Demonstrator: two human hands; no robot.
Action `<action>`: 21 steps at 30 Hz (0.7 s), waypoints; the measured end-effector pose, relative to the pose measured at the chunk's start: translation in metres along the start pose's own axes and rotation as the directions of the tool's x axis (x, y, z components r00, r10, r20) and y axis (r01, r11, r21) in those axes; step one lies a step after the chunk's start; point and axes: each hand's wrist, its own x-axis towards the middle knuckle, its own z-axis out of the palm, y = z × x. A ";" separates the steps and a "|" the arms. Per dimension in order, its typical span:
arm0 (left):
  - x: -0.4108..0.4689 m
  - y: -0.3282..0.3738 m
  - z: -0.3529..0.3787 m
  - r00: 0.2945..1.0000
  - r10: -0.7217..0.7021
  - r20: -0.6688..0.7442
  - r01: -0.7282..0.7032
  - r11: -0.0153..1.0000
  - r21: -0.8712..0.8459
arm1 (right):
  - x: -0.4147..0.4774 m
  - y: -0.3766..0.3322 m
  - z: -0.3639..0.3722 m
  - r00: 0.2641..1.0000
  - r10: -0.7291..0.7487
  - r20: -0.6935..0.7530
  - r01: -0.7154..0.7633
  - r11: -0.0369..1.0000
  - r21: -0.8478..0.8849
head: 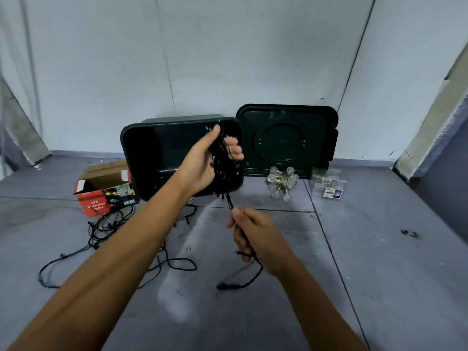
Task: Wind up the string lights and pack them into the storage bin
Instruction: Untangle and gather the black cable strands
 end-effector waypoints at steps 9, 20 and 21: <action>-0.044 -0.058 0.008 0.909 -0.378 0.177 0.302 0.888 0.347 | 0.045 -0.067 -0.025 0.883 -0.319 -0.343 0.176 0.904 -0.390; -0.046 -0.013 0.017 0.948 -0.081 0.308 0.144 0.972 -0.188 | 0.054 0.001 -0.036 0.979 0.125 -0.161 -0.106 0.987 0.120; -0.041 -0.004 0.018 0.970 -0.049 0.236 0.101 0.971 -0.217 | 0.049 0.009 -0.032 0.982 0.122 -0.146 -0.102 0.985 0.138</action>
